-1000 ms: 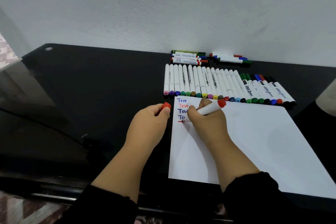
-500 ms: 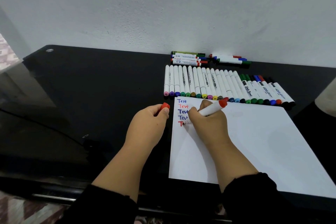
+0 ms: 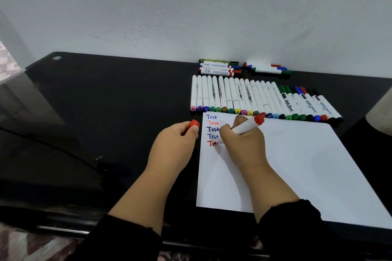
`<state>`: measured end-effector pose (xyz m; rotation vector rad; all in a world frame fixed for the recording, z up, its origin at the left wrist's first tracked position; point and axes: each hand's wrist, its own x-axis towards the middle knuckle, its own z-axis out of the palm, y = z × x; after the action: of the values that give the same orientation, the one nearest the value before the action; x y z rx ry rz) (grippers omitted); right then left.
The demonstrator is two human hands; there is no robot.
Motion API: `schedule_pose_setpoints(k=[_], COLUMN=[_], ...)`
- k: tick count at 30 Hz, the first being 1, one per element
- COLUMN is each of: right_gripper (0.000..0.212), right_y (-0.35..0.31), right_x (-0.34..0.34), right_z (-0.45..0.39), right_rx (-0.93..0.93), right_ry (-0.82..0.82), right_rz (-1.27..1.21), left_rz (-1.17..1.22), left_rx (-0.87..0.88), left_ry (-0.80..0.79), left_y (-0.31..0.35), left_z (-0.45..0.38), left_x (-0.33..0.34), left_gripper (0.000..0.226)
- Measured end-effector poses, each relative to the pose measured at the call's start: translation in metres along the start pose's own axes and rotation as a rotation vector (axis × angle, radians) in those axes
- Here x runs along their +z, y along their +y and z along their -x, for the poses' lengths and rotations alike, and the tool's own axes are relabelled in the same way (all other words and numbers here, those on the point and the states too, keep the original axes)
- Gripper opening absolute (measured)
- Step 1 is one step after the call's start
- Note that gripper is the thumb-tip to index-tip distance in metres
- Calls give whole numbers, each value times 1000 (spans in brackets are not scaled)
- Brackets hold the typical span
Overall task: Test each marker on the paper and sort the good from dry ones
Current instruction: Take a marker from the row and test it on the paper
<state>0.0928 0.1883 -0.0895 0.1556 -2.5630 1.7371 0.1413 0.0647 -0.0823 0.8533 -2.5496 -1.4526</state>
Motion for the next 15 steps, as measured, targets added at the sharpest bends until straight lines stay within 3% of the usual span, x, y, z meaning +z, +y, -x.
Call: schedule_pose_setpoints(k=[15], right_gripper=[38], right_y=[0], right_x=[-1], right_z=[-1], right_rx=[29], right_ry=[45], right_rz=[-32], left_rz=[-25], left_rx=[0], left_ry=[-33], left_y=[4], left_z=[5], left_x=[-2], left_gripper=[37])
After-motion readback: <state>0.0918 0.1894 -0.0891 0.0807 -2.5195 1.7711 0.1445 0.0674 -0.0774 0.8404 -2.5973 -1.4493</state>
